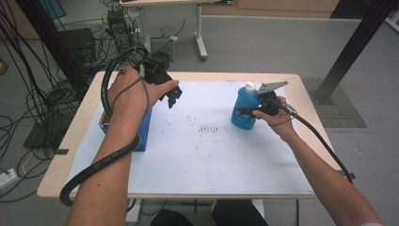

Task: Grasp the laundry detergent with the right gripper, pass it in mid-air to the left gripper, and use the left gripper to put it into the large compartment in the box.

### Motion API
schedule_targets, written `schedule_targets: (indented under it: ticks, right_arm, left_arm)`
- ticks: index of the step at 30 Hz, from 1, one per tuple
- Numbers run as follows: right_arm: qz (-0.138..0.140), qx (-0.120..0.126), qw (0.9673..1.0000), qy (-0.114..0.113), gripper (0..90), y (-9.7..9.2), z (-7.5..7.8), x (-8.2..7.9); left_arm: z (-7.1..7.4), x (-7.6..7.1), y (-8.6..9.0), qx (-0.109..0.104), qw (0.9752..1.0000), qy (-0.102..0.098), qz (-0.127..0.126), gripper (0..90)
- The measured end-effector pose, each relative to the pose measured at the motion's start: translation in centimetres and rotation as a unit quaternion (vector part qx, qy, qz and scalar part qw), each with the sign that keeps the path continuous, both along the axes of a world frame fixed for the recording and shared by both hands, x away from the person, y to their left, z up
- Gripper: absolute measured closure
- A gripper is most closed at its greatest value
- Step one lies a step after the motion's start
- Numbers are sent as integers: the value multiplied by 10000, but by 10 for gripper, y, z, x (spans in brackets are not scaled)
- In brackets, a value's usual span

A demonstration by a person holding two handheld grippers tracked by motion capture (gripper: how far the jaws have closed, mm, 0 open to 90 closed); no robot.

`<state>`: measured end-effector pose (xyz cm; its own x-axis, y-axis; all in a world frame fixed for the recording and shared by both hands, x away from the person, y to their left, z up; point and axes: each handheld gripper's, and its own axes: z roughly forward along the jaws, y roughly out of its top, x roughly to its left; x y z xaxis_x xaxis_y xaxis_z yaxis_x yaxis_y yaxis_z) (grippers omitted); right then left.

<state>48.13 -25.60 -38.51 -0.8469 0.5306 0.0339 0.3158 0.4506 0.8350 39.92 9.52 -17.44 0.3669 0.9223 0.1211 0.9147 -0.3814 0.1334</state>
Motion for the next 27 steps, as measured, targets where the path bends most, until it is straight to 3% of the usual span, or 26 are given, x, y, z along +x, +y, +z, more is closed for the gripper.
schedule_targets:
  ticks: [14, 17, 27]
  right_arm:
    - [-157, 26, 9999, 4, 447, -3, 3, -1]
    - [-160, 138, 9998, 20, 447, -5, 9, -2]
    - [-304, 59, 9994, 130, 447, -8, 27, -5]
  left_arm:
    - [3, -4, 1, -45, 10000, -11, -42, 43]
    - [5, -6, 1, -41, 9999, -31, -90, 44]
    - [15, -13, 1, -67, 9997, -147, -206, 44]
